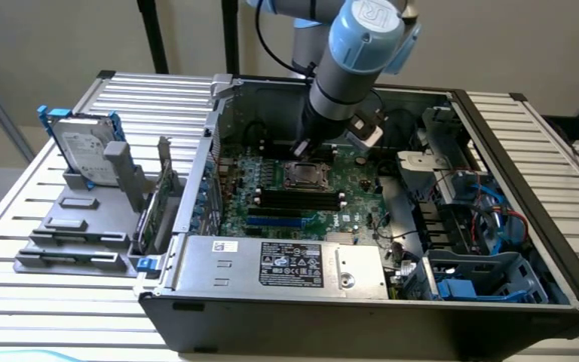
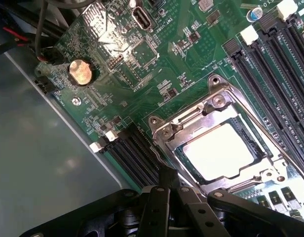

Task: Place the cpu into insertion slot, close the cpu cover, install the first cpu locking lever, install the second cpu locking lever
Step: 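Install the first cpu locking lever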

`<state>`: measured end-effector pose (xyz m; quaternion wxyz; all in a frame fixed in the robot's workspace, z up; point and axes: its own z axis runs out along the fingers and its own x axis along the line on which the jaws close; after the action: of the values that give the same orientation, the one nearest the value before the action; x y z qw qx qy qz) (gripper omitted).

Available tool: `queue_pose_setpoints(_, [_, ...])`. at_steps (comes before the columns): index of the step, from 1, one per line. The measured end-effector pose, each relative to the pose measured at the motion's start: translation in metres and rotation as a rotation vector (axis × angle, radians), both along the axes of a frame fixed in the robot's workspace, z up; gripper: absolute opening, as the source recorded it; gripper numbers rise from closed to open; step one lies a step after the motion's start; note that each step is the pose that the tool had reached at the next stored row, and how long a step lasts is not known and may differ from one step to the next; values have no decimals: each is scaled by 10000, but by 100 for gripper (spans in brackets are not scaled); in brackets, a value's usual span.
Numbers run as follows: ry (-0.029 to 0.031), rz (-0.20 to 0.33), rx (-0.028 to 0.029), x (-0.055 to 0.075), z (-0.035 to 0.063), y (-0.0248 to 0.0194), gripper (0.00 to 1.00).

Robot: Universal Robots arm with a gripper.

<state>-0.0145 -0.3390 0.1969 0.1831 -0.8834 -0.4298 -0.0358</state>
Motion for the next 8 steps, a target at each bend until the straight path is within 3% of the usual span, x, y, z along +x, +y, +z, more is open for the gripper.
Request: queue_pose_setpoints(8, [0, 45, 1, 27, -9, 0, 11])
